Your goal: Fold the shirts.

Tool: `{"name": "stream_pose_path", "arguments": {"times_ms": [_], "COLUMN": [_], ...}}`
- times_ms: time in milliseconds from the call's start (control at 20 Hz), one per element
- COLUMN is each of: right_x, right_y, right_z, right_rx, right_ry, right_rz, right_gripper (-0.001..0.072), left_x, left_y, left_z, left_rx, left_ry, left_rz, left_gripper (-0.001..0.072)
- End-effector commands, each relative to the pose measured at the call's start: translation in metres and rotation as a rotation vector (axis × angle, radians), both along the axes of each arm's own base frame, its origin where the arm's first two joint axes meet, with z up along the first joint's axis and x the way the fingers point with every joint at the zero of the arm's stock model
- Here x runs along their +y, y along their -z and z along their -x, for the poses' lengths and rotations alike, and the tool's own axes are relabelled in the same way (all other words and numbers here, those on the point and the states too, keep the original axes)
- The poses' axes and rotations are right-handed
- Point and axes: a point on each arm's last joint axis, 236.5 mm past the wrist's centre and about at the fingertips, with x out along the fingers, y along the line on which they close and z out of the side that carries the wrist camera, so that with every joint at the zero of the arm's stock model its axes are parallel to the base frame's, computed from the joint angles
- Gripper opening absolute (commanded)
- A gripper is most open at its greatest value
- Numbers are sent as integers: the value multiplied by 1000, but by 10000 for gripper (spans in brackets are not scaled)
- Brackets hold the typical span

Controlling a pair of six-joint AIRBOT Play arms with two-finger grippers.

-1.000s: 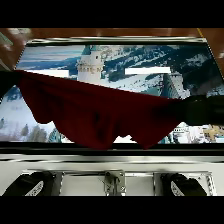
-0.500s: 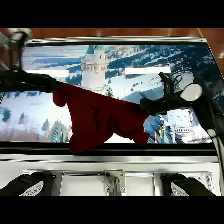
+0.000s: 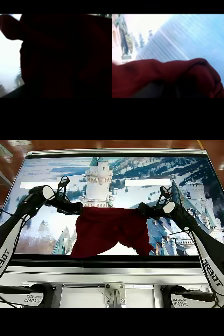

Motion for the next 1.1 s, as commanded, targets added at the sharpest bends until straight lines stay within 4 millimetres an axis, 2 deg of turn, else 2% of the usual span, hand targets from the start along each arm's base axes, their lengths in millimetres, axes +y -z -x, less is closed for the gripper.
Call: {"name": "stream_pose_path", "arguments": {"times_ms": [0,100,200,250,350,400,500,550,650,750,900,1050], "right_x": [-5,-23,-66,-90,-138,-158,-178,-180,-174,-161,-139,-137], "right_y": [-16,-52,-82,-89,-83,-75,-60,-55,-47,-41,-43,-45], "right_z": [-9,-11,-2,8,49,72,109,121,131,133,128,126], "right_rx": [-45,-127,-158,-142,-10,79,207,242,262,259,225,216], "right_ry": [-7,-96,-99,-95,-125,-154,-191,-191,-177,-177,-178,-175], "right_rz": [-8,53,145,194,295,325,299,261,172,111,21,9], "right_gripper": [700,692,691,691,689,689,689,689,689,689,688,689], "left_x": [-13,11,56,73,90,91,86,80,63,56,55,46], "left_y": [12,-5,-17,-22,-19,-10,15,28,42,53,61,66], "left_z": [13,27,49,64,106,131,175,193,209,210,205,206], "left_rx": [118,141,200,234,323,369,439,459,463,469,448,464], "left_ry": [-17,57,43,31,4,-14,-85,-124,-198,-288,-296,-277], "left_rz": [82,49,-21,-20,29,80,173,235,373,443,435,443], "left_gripper": [600,599,599,599,599,600,614,688,707,708,708,708]}}
